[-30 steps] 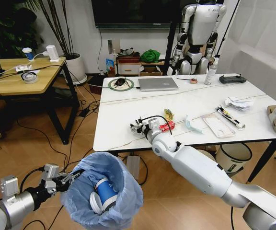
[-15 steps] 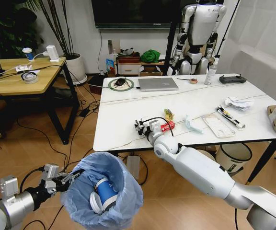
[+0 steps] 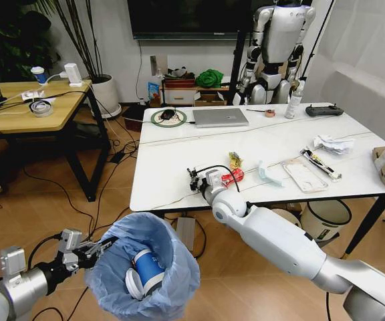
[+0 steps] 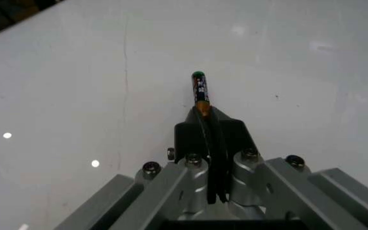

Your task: Pick up the trash bin and place the trash from the table into it.

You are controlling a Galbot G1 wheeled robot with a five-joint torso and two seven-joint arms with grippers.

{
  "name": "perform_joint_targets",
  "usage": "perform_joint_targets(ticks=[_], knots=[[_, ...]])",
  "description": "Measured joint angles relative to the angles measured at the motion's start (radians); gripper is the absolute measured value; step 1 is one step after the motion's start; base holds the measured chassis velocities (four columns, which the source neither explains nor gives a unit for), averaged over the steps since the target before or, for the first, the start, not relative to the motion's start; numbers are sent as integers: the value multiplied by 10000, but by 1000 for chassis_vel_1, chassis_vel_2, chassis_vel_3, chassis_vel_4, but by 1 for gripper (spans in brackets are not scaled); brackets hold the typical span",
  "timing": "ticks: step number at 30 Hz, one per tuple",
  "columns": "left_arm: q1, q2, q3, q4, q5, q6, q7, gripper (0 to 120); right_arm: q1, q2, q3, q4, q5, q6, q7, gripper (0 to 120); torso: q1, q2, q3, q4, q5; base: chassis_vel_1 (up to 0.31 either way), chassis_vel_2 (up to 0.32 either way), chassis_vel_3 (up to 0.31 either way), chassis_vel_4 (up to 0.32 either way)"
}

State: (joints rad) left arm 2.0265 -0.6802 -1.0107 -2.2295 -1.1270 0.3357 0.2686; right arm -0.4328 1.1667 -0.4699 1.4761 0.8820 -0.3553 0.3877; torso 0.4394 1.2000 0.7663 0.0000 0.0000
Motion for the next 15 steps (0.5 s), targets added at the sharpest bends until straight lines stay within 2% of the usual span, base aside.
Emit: perform_joint_targets(ticks=[3, 7, 10, 11, 12, 15], knots=[[-21, 0, 43, -18, 2, 0, -16, 0, 26, -101, 56, 58, 409, 557, -557, 0, 0, 0, 0, 1, 0, 0, 0, 0, 0], [-23, 29, 59, -5, -5, 0, -35, 0, 153, -701, 110, 322, 676, 2060, -2608, 0, 0, 0, 0, 0, 0, 0, 0, 0, 0], [-20, 45, 39, 23, -24, 0, -36, 0, 200, -1171, 82, 988, 980, 2691, -3803, 0, 0, 0, 0, -3, 1, 0, 0, 0, 0], [-20, 45, 39, 23, -24, 0, -36, 0, 200, -1171, 82, 988, 980, 2691, -3803, 0, 0, 0, 0, -3, 1, 0, 0, 0, 0], [-36, 48, 40, 24, -37, 0, -41, 0, 213, -1452, 42, 1406, 1099, 3106, -4848, 0, 0, 0, 0, -2, 0, 0, 0, 0, 0], [-71, 62, 46, 25, -63, 2, -69, 0, 181, -1901, -34, 2165, 1166, 3769, -6639, 0, 0, 0, -1, 1, 1, 0, 0, 0, 0]])
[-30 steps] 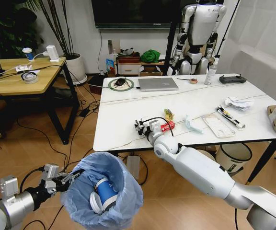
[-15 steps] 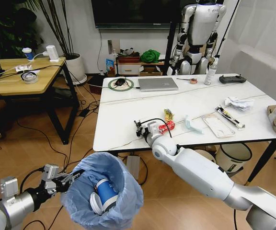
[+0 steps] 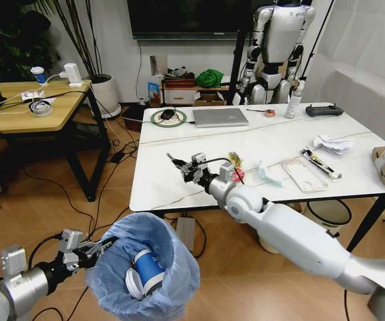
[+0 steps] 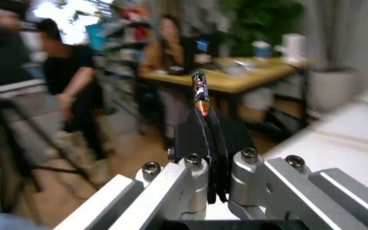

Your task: Pick up the trash bin and place the trash from the table into it.

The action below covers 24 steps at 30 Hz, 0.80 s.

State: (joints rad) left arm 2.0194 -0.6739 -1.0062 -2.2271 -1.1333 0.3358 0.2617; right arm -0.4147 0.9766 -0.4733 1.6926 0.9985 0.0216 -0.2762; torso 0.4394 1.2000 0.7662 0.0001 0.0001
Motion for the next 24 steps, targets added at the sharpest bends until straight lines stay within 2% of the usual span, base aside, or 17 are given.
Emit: perform_joint_targets(ticks=[1, 4, 8, 21, 22, 24], knots=[[0, 0, 0, 0, 0, 0, 0, 0, 0, 0, 0, 0, 0, 0, 0, 0, 0, 0, 0, 0, 0, 0, 0, 0, 0], [-29, 35, -2, 9, -45, 8, -37, 0, -133, -458, -142, 871, -47, 221, -1432, 0, 0, 0, 0, -1, 1, 0, 0, 0, 0], [-61, 85, -5, 8, -118, 28, -125, 0, -274, -947, -555, 1653, -379, 222, -2436, 0, 0, 1, 0, -3, 0, 0, 0, 0, 0], [-97, 126, -43, -21, -215, 53, -199, 0, -158, -1205, -981, 1755, -1288, 358, -3829, 0, 0, 0, 0, -1, 0, 0, 0, 0, 0], [-101, 123, -43, -21, -215, 55, -203, 0, -108, -1206, -988, 1755, -1332, 377, -3860, 1, 0, 0, 0, -1, -1, 0, 0, 0, 0], [-107, 119, -43, -19, -214, 58, -208, 0, -11, -1218, -996, 1755, -1454, 389, -4004, 11, 0, 0, 0, -1, -3, 0, 0, 0, 0]])
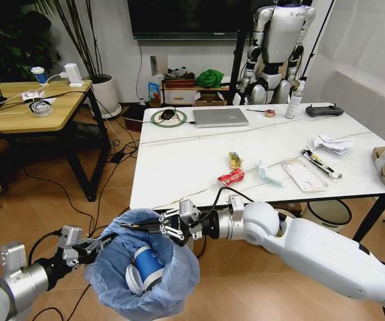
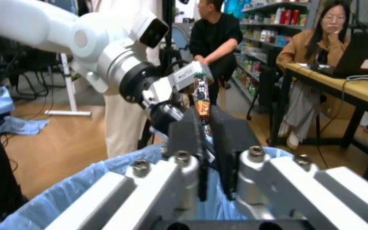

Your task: Pick up the trash bin and place the trash from the table into it.

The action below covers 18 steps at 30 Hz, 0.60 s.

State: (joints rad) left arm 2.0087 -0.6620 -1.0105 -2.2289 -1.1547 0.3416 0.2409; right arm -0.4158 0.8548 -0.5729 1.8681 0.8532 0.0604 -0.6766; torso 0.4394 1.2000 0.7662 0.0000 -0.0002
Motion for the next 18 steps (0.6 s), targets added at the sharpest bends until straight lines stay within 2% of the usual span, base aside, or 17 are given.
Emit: perform_joint_targets(ticks=[3, 5, 6, 11, 13, 18], knots=[[-5, -1, 10, 2, 9, 4, -4, 0, -16, -107, -157, 83, -224, 1, -85, 22, 0, 0, 0, 0, 0, 0, 0, 0, 0], [-6, -2, 11, 2, 9, 3, -4, 0, -26, -115, -169, 94, -239, 1, -83, 22, 0, 0, 0, 0, 0, 0, 0, 0, 0], [-8, -13, 24, 2, 15, 5, -4, 0, -159, -137, -186, 180, -334, -4, -57, 30, 0, 0, 0, -1, 1, 0, 0, 0, 0], [4, -25, 38, 6, 60, 6, -4, 0, -225, -140, -43, 208, -456, -41, 39, 51, 0, 0, 0, 0, 3, 0, 0, 0, 0], [3, -27, 44, 10, 68, 6, -4, 0, -221, -134, 3, 204, -456, -50, 85, 55, 0, 0, 0, -1, 3, 0, 0, 0, 0], [-4, -62, 61, 12, 125, 6, -2, 0, -225, -68, 519, 139, -459, -155, 667, 75, 0, 0, 0, 0, 3, 0, 0, 0, 0]])
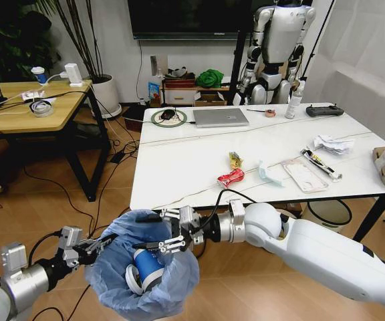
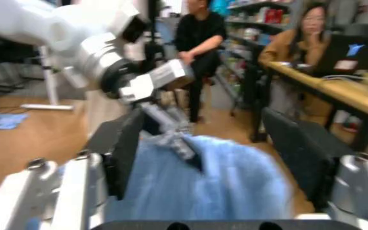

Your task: Pick up the trash bin and place the trash from the table into it.

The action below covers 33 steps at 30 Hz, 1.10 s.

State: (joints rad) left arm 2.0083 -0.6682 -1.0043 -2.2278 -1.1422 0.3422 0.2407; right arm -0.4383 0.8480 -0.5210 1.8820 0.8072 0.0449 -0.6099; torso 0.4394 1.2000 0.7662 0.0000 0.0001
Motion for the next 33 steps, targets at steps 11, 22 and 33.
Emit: perform_joint_targets(ticks=[11, 22, 33], knots=[[-5, -60, 108, 9, 216, -23, 28, 0, -1150, -231, 2028, -91, 81, -861, 3154, 100, 0, 0, 0, -1, 1, 0, 0, 0, 0], [-74, -101, 281, 25, 413, -39, 61, 0, -3168, -273, 4111, -150, -885, -1663, 6245, 100, 0, 0, 0, 1, -1, 0, 0, 0, 0], [-69, -157, 332, -134, 516, -64, 81, 0, -4902, 387, 5053, -7, -872, -2533, 8811, 100, 0, 0, 0, 1, -2, 0, 0, 0, 0]])
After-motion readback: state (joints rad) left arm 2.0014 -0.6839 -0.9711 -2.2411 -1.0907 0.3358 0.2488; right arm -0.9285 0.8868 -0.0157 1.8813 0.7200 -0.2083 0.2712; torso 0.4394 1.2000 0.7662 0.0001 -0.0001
